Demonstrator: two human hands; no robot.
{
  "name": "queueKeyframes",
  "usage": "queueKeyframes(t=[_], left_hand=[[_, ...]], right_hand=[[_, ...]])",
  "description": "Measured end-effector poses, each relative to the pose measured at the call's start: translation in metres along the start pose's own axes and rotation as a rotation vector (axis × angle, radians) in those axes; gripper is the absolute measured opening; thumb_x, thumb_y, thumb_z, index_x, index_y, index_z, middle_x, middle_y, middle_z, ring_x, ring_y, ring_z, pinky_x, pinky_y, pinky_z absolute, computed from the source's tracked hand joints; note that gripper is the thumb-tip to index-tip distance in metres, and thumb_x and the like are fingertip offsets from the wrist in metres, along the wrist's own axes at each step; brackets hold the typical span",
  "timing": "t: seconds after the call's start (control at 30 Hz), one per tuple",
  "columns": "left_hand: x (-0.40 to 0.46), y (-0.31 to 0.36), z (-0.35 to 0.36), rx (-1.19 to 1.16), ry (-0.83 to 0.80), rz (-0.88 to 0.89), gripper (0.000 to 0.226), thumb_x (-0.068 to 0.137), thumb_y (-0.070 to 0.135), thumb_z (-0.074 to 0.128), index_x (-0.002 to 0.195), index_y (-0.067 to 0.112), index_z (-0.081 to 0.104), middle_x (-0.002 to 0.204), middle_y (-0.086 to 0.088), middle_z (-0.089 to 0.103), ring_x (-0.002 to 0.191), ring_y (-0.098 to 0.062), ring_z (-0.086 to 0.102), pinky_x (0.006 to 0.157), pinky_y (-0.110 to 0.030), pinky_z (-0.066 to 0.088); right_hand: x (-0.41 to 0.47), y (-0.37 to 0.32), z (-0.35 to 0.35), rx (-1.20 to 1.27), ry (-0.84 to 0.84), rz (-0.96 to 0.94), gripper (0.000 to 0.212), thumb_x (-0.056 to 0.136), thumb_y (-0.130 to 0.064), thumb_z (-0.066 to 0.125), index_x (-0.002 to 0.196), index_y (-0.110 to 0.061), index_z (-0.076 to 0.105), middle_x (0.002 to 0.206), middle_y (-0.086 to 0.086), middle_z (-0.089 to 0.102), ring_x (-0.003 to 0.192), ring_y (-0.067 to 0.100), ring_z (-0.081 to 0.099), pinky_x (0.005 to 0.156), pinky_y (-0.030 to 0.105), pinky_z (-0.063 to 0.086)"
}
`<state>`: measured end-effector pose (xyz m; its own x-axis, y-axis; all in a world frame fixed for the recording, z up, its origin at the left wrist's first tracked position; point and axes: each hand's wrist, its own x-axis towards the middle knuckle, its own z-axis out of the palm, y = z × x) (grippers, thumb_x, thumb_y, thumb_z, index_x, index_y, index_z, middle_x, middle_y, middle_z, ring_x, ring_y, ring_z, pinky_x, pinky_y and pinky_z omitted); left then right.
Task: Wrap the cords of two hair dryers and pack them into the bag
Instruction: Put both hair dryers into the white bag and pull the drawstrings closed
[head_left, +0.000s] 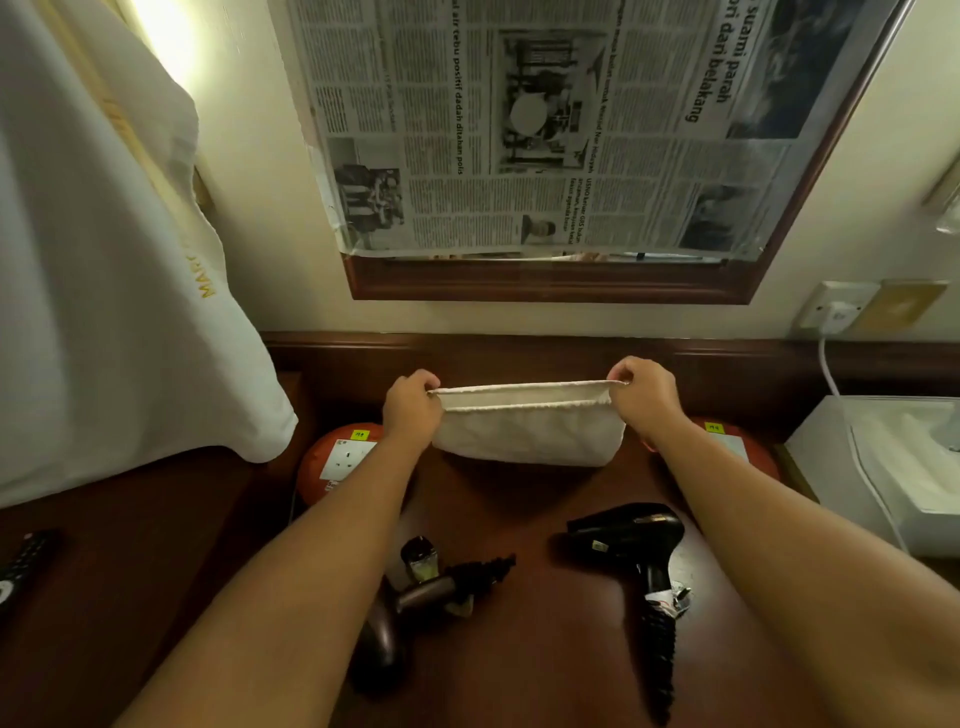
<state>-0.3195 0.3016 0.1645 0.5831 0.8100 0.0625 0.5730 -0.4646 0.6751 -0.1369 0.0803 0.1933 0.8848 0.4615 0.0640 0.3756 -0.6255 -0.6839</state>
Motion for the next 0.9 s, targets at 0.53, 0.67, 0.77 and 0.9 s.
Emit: queueKeyframes(t=[0.53,0.67,0.77,0.9], left_hand=[[0.008,-0.022,-0.025,0.449,-0.073,0.058,0.015,0.090,0.019,0.056,0.104,0.015,0.062,0.104,-0.007,0.064,0.095,-0.026,0.059,0.078,-0.037,0.048],[0.005,-0.025,-0.023,0.527,-0.053,0.093,0.013,0.092,0.019,0.055,0.103,0.014,0.059,0.101,-0.008,0.065,0.091,-0.027,0.060,0.070,-0.035,0.045],[0.000,-0.016,-0.009,0.178,-0.060,-0.138,0.016,0.091,0.013,0.055,0.103,0.009,0.063,0.105,-0.013,0.065,0.099,-0.032,0.060,0.074,-0.034,0.045],[-0.011,-0.002,0.011,-0.375,-0.016,-0.386,0.021,0.091,0.002,0.045,0.105,0.005,0.061,0.112,-0.016,0.064,0.098,-0.034,0.059,0.074,-0.038,0.053]], right_hand=[[-0.011,0.025,-0.025,0.002,-0.071,0.055,0.016,0.084,0.000,0.061,0.089,-0.014,0.065,0.090,0.001,0.057,0.085,0.019,0.055,0.068,0.027,0.046],[-0.015,0.022,-0.020,-0.005,-0.046,0.047,0.018,0.086,0.001,0.055,0.090,-0.010,0.068,0.092,0.005,0.061,0.084,0.020,0.057,0.066,0.027,0.046],[-0.020,0.019,-0.009,0.023,-0.076,0.061,0.023,0.087,0.004,0.050,0.090,-0.010,0.068,0.086,0.005,0.063,0.081,0.018,0.057,0.058,0.023,0.044],[-0.027,0.020,0.004,0.013,-0.168,0.045,0.013,0.091,-0.013,0.058,0.080,-0.008,0.063,0.074,0.006,0.058,0.070,0.020,0.053,0.056,0.029,0.038]])
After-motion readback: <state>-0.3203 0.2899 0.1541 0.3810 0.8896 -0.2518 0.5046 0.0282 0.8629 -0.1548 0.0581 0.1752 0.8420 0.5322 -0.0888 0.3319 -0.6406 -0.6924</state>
